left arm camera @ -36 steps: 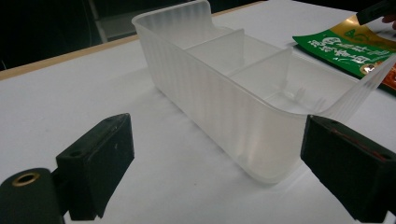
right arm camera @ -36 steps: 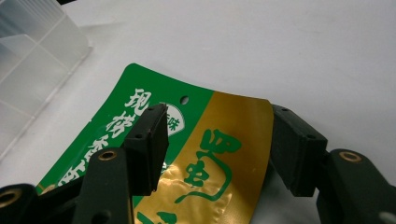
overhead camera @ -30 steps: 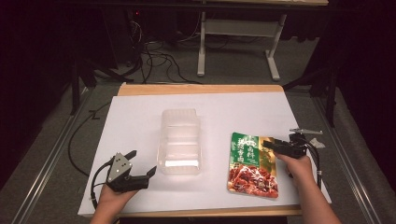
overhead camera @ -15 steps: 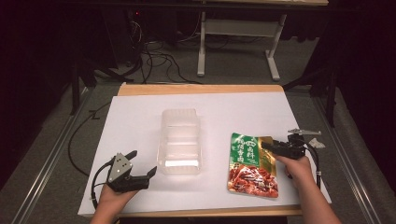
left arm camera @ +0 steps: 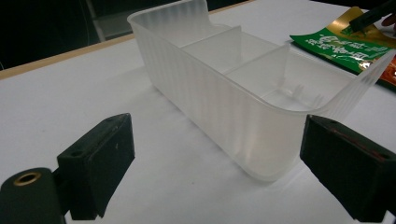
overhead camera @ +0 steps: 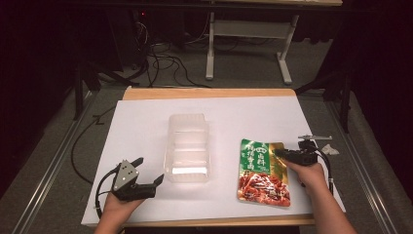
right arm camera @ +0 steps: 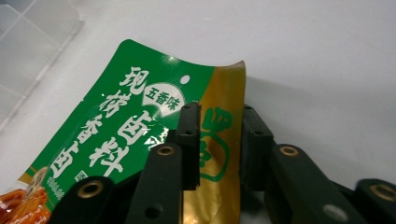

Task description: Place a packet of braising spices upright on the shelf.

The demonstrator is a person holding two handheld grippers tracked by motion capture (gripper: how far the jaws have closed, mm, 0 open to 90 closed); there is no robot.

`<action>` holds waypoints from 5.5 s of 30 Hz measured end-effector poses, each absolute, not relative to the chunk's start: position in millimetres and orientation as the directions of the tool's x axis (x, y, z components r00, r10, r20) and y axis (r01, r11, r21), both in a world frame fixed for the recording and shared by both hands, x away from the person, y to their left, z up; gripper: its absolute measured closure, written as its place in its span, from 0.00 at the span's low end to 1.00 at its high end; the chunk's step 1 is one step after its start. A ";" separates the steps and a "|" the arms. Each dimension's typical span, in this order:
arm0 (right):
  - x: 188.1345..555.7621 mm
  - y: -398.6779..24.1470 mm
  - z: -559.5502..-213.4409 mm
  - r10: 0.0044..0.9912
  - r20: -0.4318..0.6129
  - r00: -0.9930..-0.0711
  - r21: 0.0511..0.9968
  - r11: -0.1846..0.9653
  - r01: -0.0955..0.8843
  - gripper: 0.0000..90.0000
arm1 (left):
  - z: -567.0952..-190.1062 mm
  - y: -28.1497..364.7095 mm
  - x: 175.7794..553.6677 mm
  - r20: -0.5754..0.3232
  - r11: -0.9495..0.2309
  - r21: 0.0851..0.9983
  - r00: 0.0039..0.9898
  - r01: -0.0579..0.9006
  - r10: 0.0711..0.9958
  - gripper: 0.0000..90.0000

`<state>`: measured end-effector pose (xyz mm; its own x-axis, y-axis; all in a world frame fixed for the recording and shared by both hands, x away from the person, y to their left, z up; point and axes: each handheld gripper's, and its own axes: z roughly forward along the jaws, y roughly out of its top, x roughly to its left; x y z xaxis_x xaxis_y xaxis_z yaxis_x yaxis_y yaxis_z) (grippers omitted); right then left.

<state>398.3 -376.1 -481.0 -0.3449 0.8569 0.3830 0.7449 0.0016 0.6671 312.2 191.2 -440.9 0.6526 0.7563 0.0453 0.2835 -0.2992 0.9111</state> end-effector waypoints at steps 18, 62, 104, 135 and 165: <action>388.7 -372.8 -462.4 0.849 0.323 -0.418 0.733 0.055 0.678 1.00 | -440.9 191.1 312.1 0.051 -0.304 0.910 0.655 0.280 0.754 0.12; 378.3 -365.4 -440.7 0.784 0.371 -0.497 0.777 0.031 0.628 1.00 | -439.2 192.4 311.1 0.048 -0.292 0.917 0.655 0.270 0.754 0.13; 319.6 -373.2 -355.3 0.875 0.138 -0.464 0.989 -0.093 0.118 1.00 | -436.0 196.2 309.4 0.051 -0.269 0.930 0.636 0.251 0.770 0.13; 358.9 -296.3 -332.9 0.792 0.149 -0.592 0.989 -0.110 0.101 1.00 | -433.8 204.5 305.6 0.023 -0.224 0.943 0.625 0.246 0.780 0.13; 384.9 -220.6 -321.9 0.671 0.119 -0.732 0.992 -0.109 0.061 1.00 | -435.0 207.7 302.2 0.018 -0.220 0.943 0.622 0.248 0.783 0.13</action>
<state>384.9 -220.6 -321.9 -0.7322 0.6707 0.1188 0.0607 -0.1094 0.9921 302.2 207.7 -435.0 0.6222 0.7826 0.0184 0.2483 -0.2196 0.9434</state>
